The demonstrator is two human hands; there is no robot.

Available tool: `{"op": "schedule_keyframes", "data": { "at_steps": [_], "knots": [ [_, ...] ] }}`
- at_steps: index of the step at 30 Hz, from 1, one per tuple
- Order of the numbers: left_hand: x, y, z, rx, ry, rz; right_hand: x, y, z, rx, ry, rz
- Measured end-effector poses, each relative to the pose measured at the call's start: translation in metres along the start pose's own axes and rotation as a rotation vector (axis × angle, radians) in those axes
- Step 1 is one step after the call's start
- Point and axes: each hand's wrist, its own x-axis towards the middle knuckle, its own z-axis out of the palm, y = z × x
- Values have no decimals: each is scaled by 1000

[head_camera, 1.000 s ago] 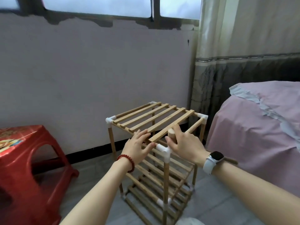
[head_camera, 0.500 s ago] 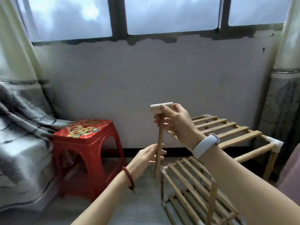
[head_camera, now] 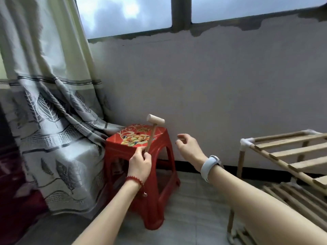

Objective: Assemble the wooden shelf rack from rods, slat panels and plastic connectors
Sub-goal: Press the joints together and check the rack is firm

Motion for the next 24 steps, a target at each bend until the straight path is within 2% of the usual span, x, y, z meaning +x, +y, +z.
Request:
{"op": "schedule_keyframes", "data": {
  "at_steps": [5, 9, 13, 16, 24],
  "knots": [
    [86, -70, 13, 209, 162, -7, 62, 53, 74, -470, -187, -177],
    [152, -123, 35, 360, 186, 45, 132, 84, 125, -610, -291, -322],
    [201, -159, 57, 516, 207, 134, 183, 104, 168, -723, -409, -336],
    [223, -177, 68, 627, 154, 218, 200, 120, 181, -763, -437, -353],
    [230, -181, 62, 774, -86, 108, 206, 123, 172, -638, -469, -346]
  ]
}}
